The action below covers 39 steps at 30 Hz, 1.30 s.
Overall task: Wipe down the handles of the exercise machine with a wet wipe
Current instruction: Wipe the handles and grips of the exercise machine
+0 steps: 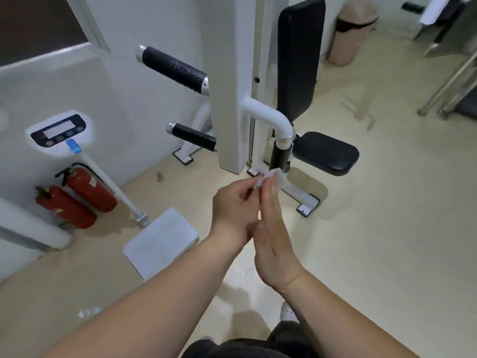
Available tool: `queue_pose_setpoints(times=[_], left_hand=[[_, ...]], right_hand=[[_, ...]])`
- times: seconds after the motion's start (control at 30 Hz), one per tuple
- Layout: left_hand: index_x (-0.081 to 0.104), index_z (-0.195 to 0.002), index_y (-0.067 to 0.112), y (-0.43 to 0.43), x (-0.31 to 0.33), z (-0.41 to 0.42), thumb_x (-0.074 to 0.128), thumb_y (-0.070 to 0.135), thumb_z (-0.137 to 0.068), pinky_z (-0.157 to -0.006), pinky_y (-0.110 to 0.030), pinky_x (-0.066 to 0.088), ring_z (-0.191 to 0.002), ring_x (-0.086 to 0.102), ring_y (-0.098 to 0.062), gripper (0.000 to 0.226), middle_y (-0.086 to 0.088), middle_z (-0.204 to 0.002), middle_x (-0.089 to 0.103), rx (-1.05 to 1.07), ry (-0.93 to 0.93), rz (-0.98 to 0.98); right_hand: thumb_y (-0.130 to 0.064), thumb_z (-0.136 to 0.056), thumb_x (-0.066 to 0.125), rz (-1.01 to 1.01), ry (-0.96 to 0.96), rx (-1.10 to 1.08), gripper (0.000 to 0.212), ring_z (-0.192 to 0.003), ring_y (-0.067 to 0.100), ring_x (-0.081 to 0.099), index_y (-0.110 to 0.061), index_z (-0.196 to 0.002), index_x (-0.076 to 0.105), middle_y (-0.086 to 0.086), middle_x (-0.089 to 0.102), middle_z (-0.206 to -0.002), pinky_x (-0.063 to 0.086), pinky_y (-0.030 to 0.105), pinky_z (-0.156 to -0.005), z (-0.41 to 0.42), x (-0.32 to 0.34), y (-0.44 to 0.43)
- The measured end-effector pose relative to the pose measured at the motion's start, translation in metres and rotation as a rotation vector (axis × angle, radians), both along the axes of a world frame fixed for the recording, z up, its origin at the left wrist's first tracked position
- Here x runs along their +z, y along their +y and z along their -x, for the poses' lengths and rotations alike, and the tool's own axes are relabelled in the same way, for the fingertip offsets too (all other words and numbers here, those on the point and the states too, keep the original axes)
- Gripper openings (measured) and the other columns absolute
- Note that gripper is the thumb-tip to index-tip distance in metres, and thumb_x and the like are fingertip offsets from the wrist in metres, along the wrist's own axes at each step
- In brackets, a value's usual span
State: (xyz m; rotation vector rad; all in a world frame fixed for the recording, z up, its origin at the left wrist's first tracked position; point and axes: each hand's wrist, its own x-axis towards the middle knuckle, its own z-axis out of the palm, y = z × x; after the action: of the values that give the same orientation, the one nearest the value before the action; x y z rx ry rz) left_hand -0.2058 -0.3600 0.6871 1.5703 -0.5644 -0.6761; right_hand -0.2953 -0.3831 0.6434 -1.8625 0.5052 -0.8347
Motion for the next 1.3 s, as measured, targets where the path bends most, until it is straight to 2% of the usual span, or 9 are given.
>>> queue_pose_setpoints(times=[0.1,0.2,0.33,0.43,0.53,0.73,0.9,1.1,1.3], left_hand=[[0.08,-0.103,0.028,0.032,0.005,-0.014,0.06,0.018,-0.099,-0.084,-0.035,0.056,-0.091,0.073,-0.016,0.023,0.005,-0.092,0.079,-0.062,-0.071,0.047],[0.079,-0.093,0.022,0.055,0.006,-0.036,0.063,0.019,-0.095,-0.073,-0.039,0.051,-0.081,0.065,-0.032,0.016,-0.011,-0.084,0.073,-0.058,-0.084,0.07],[0.077,-0.088,0.025,0.075,0.02,-0.063,0.066,0.016,-0.095,-0.067,-0.037,0.049,-0.074,0.061,-0.017,0.016,-0.016,-0.084,0.071,-0.101,-0.062,0.072],[0.076,-0.085,0.019,0.085,0.038,-0.08,0.064,0.011,-0.098,-0.06,-0.03,0.048,-0.069,0.06,-0.014,0.019,-0.004,-0.075,0.068,-0.104,-0.096,0.078],[0.075,-0.086,0.015,0.088,0.052,-0.095,0.065,0.013,-0.097,-0.056,-0.03,0.05,-0.068,0.061,-0.014,0.015,-0.003,-0.077,0.068,-0.039,-0.138,0.07],[0.074,-0.083,0.011,0.083,0.056,-0.121,0.07,0.02,-0.094,-0.066,-0.029,0.043,-0.068,0.053,-0.012,0.015,-0.011,-0.079,0.064,0.139,-0.314,0.022],[0.069,-0.075,0.03,0.076,0.056,-0.146,0.075,0.021,-0.089,-0.064,-0.009,0.04,-0.064,0.05,0.001,0.018,0.006,-0.09,0.054,0.274,-0.482,-0.074],[0.073,-0.08,0.025,0.056,0.068,-0.185,0.075,0.02,-0.086,-0.066,-0.047,0.058,-0.068,0.063,-0.016,0.008,0.006,-0.082,0.068,0.292,-0.463,0.074],[0.071,-0.085,0.019,0.041,0.12,-0.222,0.071,0.006,-0.085,-0.076,-0.017,0.052,-0.084,0.062,0.002,0.013,0.012,-0.086,0.065,0.356,-0.791,0.328]], right_hand=[[-0.063,-0.103,0.021,0.021,0.015,-0.069,0.072,-0.158,0.017,-0.006,-0.022,-0.158,-0.001,-0.005,-0.007,-0.171,0.006,0.038,-0.128,-0.009,0.011,0.022],[-0.048,-0.104,0.035,0.015,0.058,-0.125,0.071,-0.158,0.011,-0.001,-0.015,-0.161,0.007,-0.012,0.0,-0.17,0.007,0.029,-0.127,-0.016,0.016,0.032],[-0.035,-0.1,0.047,0.115,0.075,-0.246,0.06,-0.154,0.002,0.014,-0.033,-0.155,0.023,-0.013,0.021,-0.164,0.012,0.015,-0.121,-0.038,0.034,0.025],[-0.03,-0.1,0.059,0.105,0.074,-0.219,0.045,-0.136,-0.003,0.038,-0.033,-0.143,0.049,-0.016,0.052,-0.139,0.03,0.019,-0.113,-0.055,0.053,0.013],[-0.023,-0.098,0.065,0.122,0.08,-0.17,0.011,-0.105,-0.006,0.055,-0.031,-0.104,0.072,-0.021,0.067,-0.098,0.043,0.019,-0.089,-0.068,0.072,0.006],[-0.016,-0.096,0.062,-0.122,0.017,-0.105,0.025,-0.071,-0.001,0.058,-0.03,-0.077,0.066,-0.018,0.067,-0.075,0.042,0.011,-0.063,-0.087,0.102,-0.003],[-0.011,-0.097,0.056,-0.214,0.002,-0.096,0.027,-0.063,0.006,0.047,-0.015,-0.07,0.055,-0.012,0.052,-0.062,0.038,0.016,-0.058,-0.104,0.108,-0.005],[-0.025,-0.099,0.056,-0.122,0.109,-0.206,0.026,-0.062,0.002,0.051,-0.021,-0.074,0.06,-0.014,0.055,-0.063,0.038,0.013,-0.057,-0.132,0.114,-0.006],[-0.029,-0.103,0.053,-0.135,-0.009,-0.285,0.039,-0.061,0.026,0.068,-0.02,-0.064,0.053,-0.008,0.054,-0.056,0.055,0.042,-0.061,-0.174,0.142,0.011]])
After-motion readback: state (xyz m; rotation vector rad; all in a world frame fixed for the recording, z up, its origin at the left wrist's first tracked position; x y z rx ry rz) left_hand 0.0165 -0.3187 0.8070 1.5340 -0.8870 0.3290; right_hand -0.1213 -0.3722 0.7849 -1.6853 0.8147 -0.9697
